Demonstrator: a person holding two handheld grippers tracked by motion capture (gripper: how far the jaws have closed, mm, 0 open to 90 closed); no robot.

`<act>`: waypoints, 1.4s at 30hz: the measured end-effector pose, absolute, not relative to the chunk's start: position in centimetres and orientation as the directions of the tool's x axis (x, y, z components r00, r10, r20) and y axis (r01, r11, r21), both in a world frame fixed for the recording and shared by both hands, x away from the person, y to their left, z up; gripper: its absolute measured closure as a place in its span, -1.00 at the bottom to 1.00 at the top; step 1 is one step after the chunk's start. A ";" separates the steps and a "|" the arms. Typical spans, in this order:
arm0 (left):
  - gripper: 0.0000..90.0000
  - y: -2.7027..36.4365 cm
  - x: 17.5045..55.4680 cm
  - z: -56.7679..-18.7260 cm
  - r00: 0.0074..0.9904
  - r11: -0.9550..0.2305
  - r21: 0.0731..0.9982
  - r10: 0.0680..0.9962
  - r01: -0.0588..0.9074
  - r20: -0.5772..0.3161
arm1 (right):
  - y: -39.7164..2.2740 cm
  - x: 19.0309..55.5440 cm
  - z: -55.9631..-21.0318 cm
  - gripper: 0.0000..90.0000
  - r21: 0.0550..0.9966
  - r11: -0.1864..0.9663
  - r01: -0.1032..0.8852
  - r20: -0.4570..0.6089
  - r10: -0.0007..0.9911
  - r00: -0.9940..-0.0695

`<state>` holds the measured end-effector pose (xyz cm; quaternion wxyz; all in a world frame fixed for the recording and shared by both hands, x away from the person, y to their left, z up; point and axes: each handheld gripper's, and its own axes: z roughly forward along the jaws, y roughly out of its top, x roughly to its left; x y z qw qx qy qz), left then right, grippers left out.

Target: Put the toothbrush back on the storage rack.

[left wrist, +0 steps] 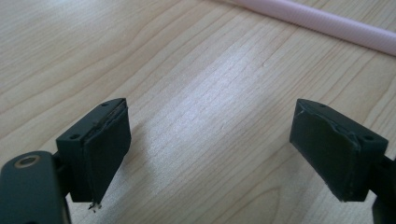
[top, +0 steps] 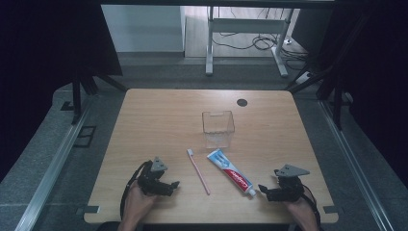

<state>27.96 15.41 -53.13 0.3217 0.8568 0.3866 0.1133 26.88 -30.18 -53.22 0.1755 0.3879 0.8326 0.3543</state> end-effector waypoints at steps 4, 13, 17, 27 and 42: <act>-0.72 15.3 27.9 -52.8 0.674 -0.490 0.643 0.737 0.589 -0.056 | -30.5 26.8 -53.2 -0.73 0.736 0.438 0.517 -0.008 0.769 -0.640; -0.71 15.2 28.1 -52.7 0.664 -0.478 0.630 0.743 0.612 -0.082 | -30.9 27.0 -53.2 -0.72 0.740 0.430 0.517 -0.005 0.772 -0.636; -0.69 15.1 28.0 -52.4 0.672 -0.484 0.635 0.737 0.603 -0.077 | -31.0 27.0 -53.2 -0.72 0.739 0.430 0.518 -0.004 0.772 -0.635; -0.45 14.6 27.8 -52.1 0.688 -0.508 0.635 0.724 0.583 -0.053 | -31.1 27.1 -53.2 -0.70 0.737 0.433 0.519 -0.008 0.774 -0.633; -0.05 13.4 27.9 -51.3 0.719 -0.517 0.643 0.690 0.565 -0.077 | -31.2 27.2 -53.2 -0.69 0.738 0.430 0.520 -0.007 0.776 -0.631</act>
